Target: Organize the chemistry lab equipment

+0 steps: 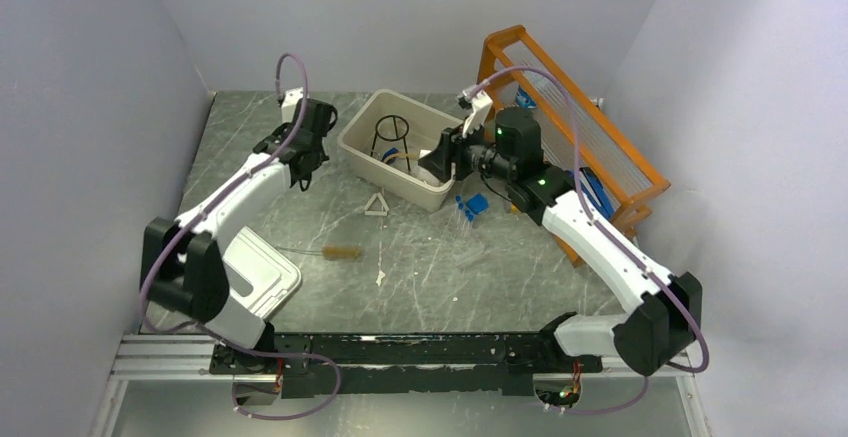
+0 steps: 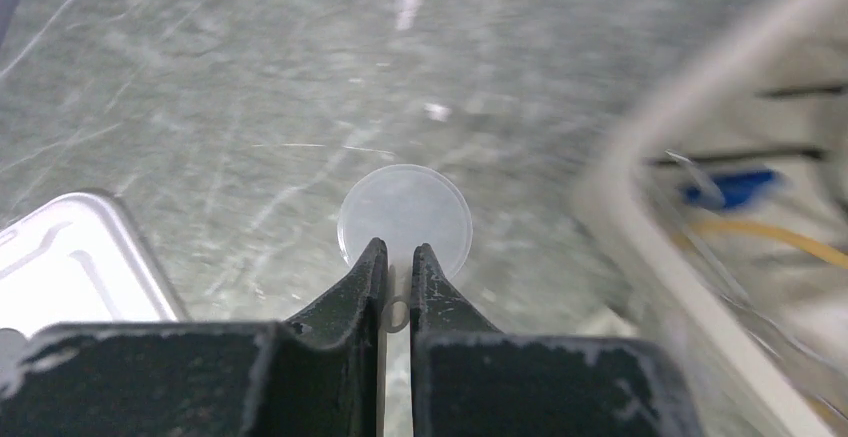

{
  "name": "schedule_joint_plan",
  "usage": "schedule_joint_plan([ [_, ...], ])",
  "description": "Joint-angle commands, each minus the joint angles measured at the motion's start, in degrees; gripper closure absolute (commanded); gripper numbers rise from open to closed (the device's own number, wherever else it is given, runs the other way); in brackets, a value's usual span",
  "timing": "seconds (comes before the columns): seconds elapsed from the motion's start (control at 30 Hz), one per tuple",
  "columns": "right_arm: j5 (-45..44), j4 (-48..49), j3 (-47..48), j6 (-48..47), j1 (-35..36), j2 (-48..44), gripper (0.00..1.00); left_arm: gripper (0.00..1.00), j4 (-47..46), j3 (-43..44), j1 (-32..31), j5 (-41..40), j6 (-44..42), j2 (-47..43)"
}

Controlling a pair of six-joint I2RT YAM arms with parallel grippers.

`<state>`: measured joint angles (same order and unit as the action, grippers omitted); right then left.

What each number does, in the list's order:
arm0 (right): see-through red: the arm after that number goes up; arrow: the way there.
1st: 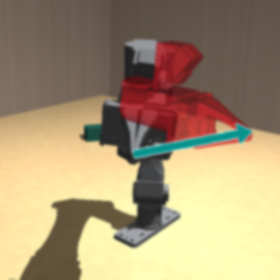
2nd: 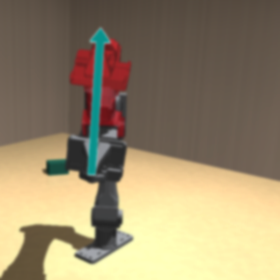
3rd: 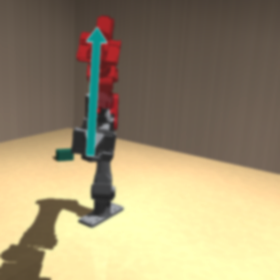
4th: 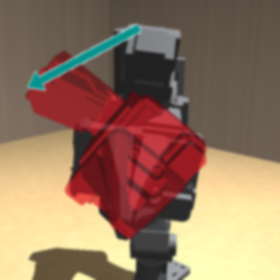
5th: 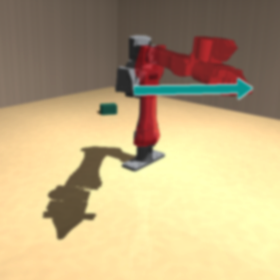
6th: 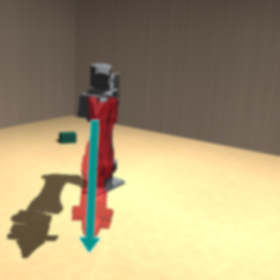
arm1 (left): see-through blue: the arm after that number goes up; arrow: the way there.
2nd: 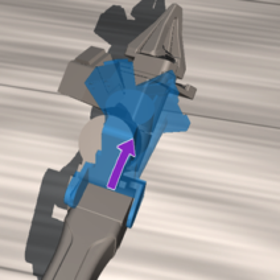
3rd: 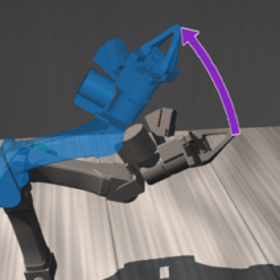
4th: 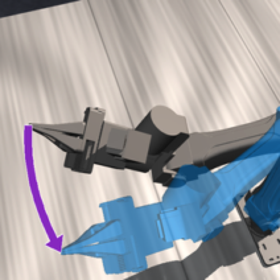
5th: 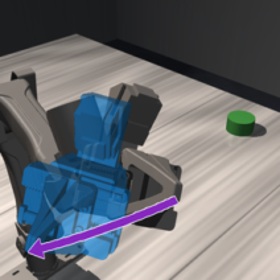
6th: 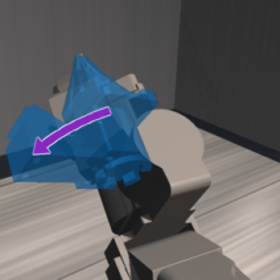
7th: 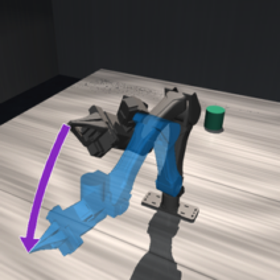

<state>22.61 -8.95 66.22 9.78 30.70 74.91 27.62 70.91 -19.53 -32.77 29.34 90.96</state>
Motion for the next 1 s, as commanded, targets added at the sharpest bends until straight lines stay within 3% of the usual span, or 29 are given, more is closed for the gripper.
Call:
schedule_joint_plan([
  [0.0, -5.7, 4.0, -3.4, 3.2, -0.3, -5.5, 0.48, 0.95, 4.6, 2.8, -7.9, -3.1, 1.9, -8.6],
  [0.1, -12.0, 5.1, -5.0, 5.8, -0.3, -8.2, 0.48, 0.95, 4.3, 3.3, -11.6, -0.3, 2.0, -13.2],
  [0.27, -21.8, 6.1, -7.4, 10.1, -0.3, -11.5, 0.47, 0.95, -5.0, 3.0, -13.8, 16.1, -0.6, -17.7],
  [0.4, -26.4, 6.4, -8.8, 12.8, -0.3, -13.4, 0.47, 0.95, -10.9, 5.1, -14.1, 28.0, -1.1, -14.5],
  [0.47, -28.1, 6.4, -9.3, 13.5, -0.2, -14.1, 0.47, 0.95, -13.1, 6.1, -15.2, 30.1, -1.5, -11.4],
  [0.73, -35.2, 5.2, -10.5, 14.8, -0.3, -15.9, 0.46, 0.95, -26.3, 8.5, -21.7, 27.7, -4.1, -0.4],
  [0.97, -36.8, 2.5, -10.8, 15.7, -0.3, -16.4, 0.46, 0.95, -25.4, 17.8, -27.0, 12.8, -10.1, 13.8],
])
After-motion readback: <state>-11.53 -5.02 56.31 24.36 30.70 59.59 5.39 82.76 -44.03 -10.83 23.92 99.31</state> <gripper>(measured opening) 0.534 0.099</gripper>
